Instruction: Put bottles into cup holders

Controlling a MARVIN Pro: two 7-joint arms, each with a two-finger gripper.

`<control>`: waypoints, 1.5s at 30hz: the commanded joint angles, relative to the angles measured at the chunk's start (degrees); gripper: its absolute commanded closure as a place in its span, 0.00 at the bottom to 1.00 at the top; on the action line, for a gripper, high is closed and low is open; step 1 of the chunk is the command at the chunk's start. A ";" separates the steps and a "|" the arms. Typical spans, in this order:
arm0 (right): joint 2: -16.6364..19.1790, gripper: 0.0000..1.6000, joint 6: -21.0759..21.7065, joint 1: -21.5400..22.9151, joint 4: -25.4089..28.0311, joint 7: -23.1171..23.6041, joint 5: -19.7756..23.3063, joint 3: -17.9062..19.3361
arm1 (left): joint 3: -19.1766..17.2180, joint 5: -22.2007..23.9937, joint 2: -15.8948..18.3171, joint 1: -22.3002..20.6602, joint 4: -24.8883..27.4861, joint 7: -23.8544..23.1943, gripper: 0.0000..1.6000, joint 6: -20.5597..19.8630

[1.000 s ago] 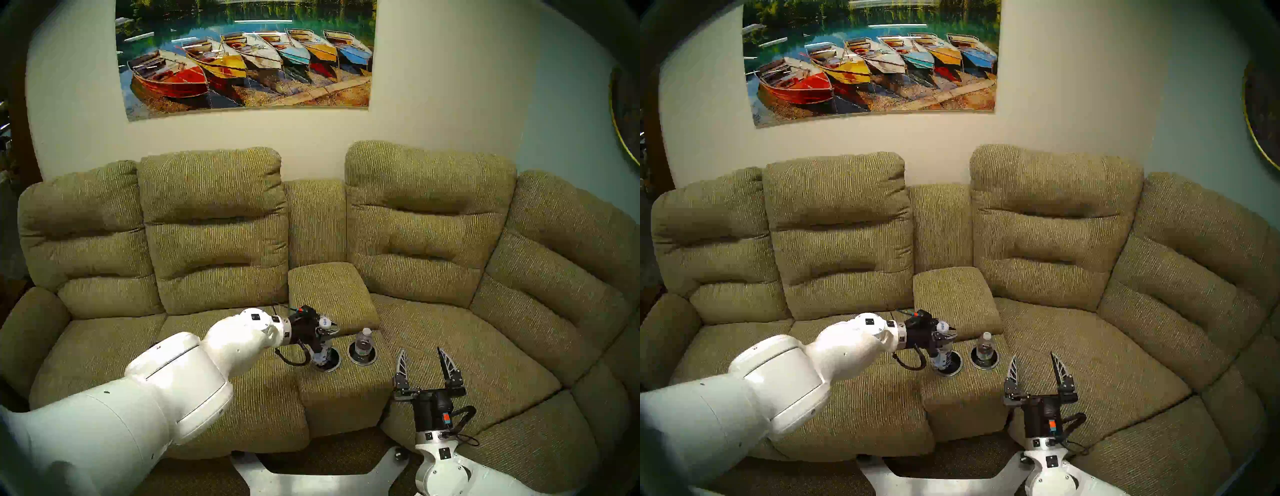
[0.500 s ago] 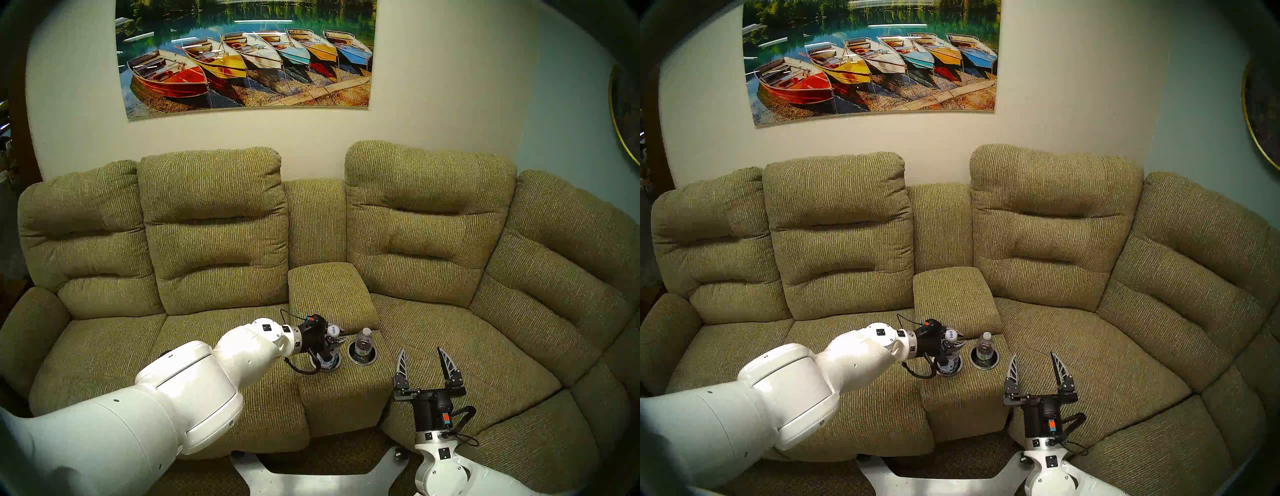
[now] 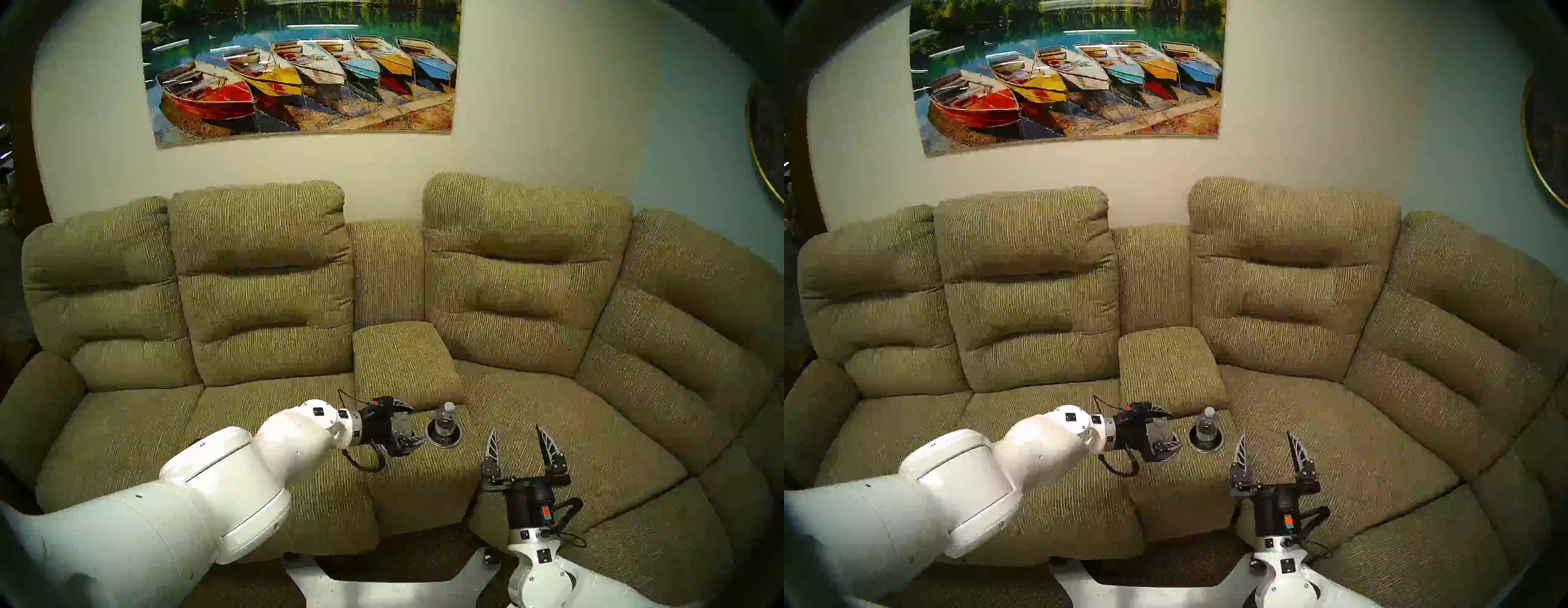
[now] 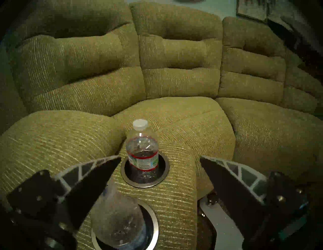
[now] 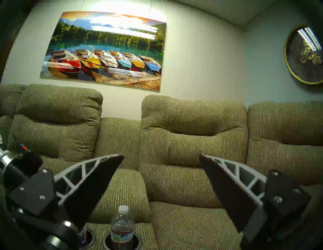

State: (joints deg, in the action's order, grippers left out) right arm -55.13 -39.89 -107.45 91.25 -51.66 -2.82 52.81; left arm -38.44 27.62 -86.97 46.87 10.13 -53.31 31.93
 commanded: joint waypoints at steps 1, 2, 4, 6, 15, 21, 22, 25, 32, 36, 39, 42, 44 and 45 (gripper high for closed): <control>0.07 0.00 -0.22 0.02 0.54 0.21 0.06 -0.10 | -2.45 3.01 4.19 -1.67 6.19 -7.22 0.00 6.24; 0.05 0.00 -0.22 0.03 0.52 0.21 0.04 -0.09 | -2.71 3.33 4.69 -1.28 6.92 -7.95 0.00 6.67; 0.02 0.00 -0.22 0.03 0.48 0.21 0.00 -0.07 | -3.46 4.24 5.53 -0.18 8.16 -10.40 0.00 7.26; -0.02 0.00 -0.21 0.04 0.44 0.21 -0.03 -0.05 | -3.88 4.90 5.95 1.12 8.91 -12.97 0.00 7.03; -0.19 0.00 -0.20 0.07 0.22 0.18 -0.22 0.05 | -5.01 8.04 6.33 8.24 12.67 -18.98 0.00 5.50; -0.31 0.00 -0.19 0.08 0.06 0.17 -0.36 0.12 | -5.65 9.43 7.75 11.29 15.38 -17.86 0.00 6.03; -0.33 0.00 -0.19 0.08 0.04 0.17 -0.38 0.13 | -5.76 9.65 7.93 11.71 15.96 -17.78 0.00 6.15; -0.38 0.00 -0.19 0.09 -0.03 0.17 -0.43 0.16 | -5.84 9.97 8.30 12.63 17.41 -17.56 0.00 6.40; -0.53 0.00 -0.20 0.10 -0.20 0.17 -0.60 0.25 | -5.83 10.66 9.84 14.76 22.40 -16.84 0.00 7.27; -0.60 0.00 -0.22 0.10 -0.25 0.17 -0.69 0.31 | -5.84 10.98 11.17 15.97 25.37 -16.21 0.00 7.59; -0.63 0.00 -0.22 0.10 -0.29 0.17 -0.75 0.34 | -5.85 11.18 11.80 16.63 26.97 -15.93 0.00 7.68; -0.70 0.00 -0.24 0.09 -0.34 0.18 -0.83 0.38 | -5.87 11.63 13.20 18.02 30.36 -15.41 0.00 7.81; -0.72 0.00 -0.25 0.09 -0.35 0.18 -0.85 0.39 | -5.88 11.73 13.59 18.39 31.29 -15.29 0.00 7.81; -0.74 0.00 -0.25 0.09 -0.36 0.18 -0.87 0.41 | -5.89 11.87 14.07 18.84 32.41 -15.15 0.00 7.81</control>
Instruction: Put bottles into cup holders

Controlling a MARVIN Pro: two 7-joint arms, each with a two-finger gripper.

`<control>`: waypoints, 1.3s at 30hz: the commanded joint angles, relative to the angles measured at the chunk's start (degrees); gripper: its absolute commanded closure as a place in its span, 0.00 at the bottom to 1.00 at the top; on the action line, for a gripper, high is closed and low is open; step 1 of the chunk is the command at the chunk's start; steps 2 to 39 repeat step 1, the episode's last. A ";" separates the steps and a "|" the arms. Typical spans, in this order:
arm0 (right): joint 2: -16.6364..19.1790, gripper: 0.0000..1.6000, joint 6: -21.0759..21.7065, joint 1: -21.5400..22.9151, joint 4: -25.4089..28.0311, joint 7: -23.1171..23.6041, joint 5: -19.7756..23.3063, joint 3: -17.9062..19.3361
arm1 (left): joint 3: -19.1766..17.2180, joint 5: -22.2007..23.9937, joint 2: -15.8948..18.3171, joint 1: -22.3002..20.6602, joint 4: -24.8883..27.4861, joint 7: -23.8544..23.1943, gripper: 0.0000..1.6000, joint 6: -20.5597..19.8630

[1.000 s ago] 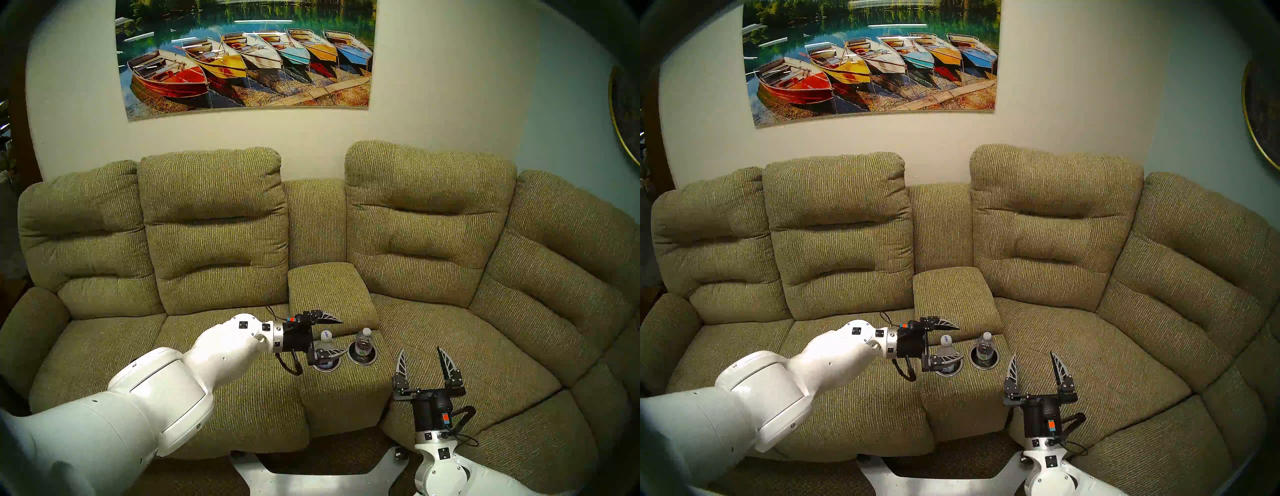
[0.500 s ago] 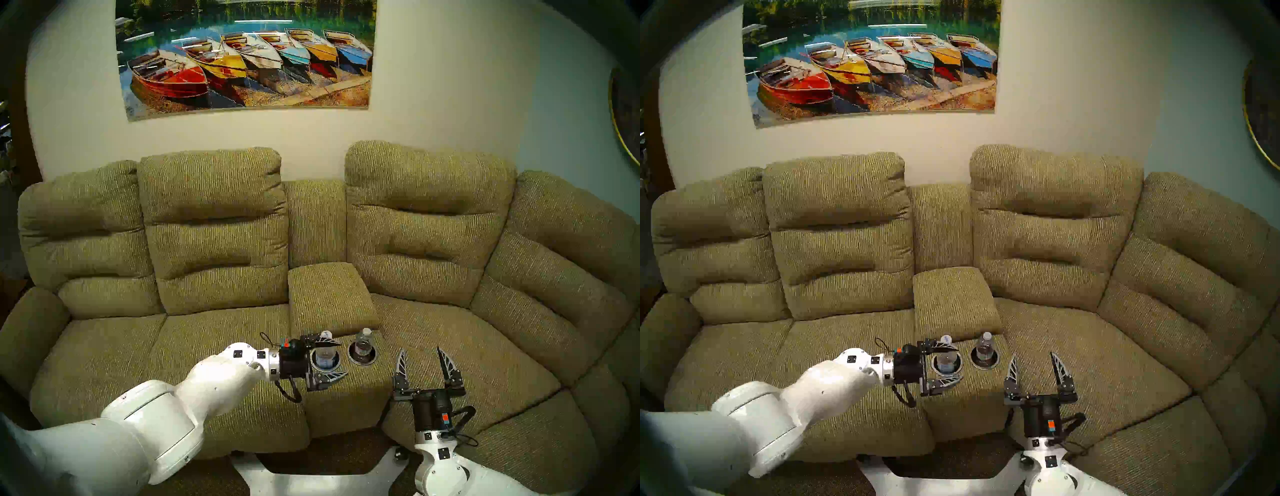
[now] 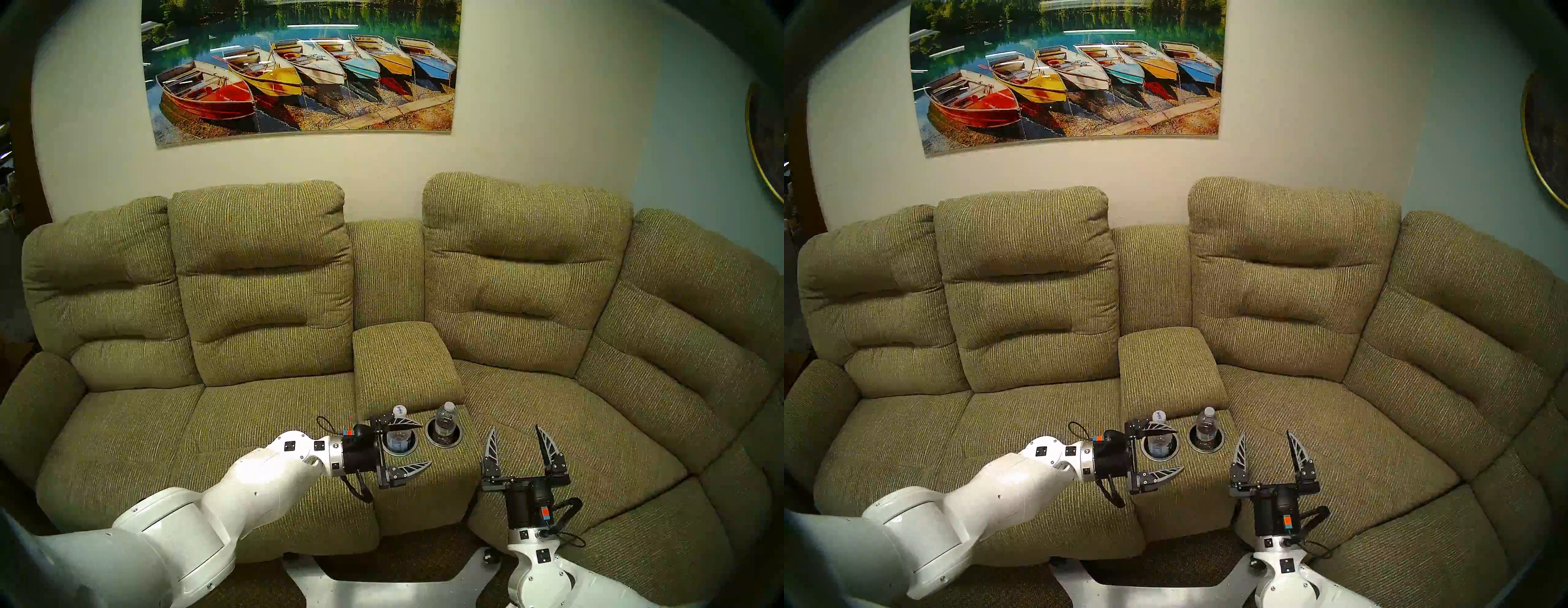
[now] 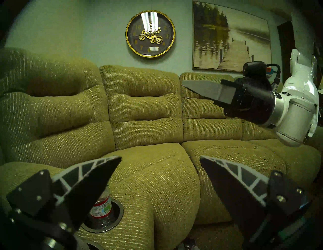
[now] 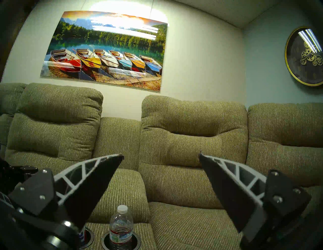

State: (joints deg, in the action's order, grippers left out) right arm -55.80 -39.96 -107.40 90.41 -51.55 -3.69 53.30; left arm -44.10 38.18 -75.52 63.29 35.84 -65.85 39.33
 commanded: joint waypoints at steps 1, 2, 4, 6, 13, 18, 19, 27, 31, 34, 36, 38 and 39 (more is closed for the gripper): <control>-0.08 0.00 -0.19 0.04 0.48 0.07 -0.01 -0.08 | -0.22 1.32 2.62 2.42 6.69 -2.61 0.00 0.41; -0.08 0.00 -0.19 0.04 0.48 0.07 -0.01 -0.08 | -0.22 1.32 2.62 2.42 6.69 -2.61 0.00 0.41; -0.08 0.00 -0.19 0.04 0.48 0.07 -0.01 -0.08 | -0.22 1.32 2.62 2.42 6.69 -2.61 0.00 0.41; -0.08 0.00 -0.19 0.04 0.48 0.07 -0.01 -0.08 | -0.22 1.32 2.62 2.42 6.69 -2.61 0.00 0.41; -0.08 0.00 -0.19 0.04 0.48 0.07 -0.01 -0.08 | -0.22 1.32 2.62 2.42 6.69 -2.61 0.00 0.41; -0.08 0.00 -0.19 0.04 0.48 0.07 -0.01 -0.08 | -0.22 1.32 2.62 2.42 6.69 -2.61 0.00 0.41; -0.08 0.00 -0.19 0.04 0.48 0.07 -0.01 -0.08 | -0.22 1.32 2.62 2.42 6.69 -2.61 0.00 0.41; -0.08 0.00 -0.19 0.04 0.48 0.07 -0.01 -0.08 | -0.22 1.32 2.62 2.42 6.69 -2.61 0.00 0.41; -0.08 0.00 -0.19 0.04 0.48 0.07 -0.01 -0.08 | -0.22 1.32 2.62 2.42 6.69 -2.61 0.00 0.41; -0.08 0.00 -0.19 0.04 0.48 0.07 -0.01 -0.08 | -0.22 1.32 2.62 2.42 6.69 -2.61 0.00 0.41; -0.08 0.00 -0.19 0.04 0.48 0.07 -0.01 -0.08 | -0.22 1.32 2.62 2.42 6.69 -2.61 0.00 0.41; -0.08 0.00 -0.19 0.04 0.48 0.07 -0.01 -0.08 | -0.22 1.32 2.62 2.42 6.69 -2.61 0.00 0.41; -0.08 0.00 -0.19 0.04 0.48 0.07 -0.01 -0.08 | -0.22 1.32 2.62 2.42 6.69 -2.61 0.00 0.41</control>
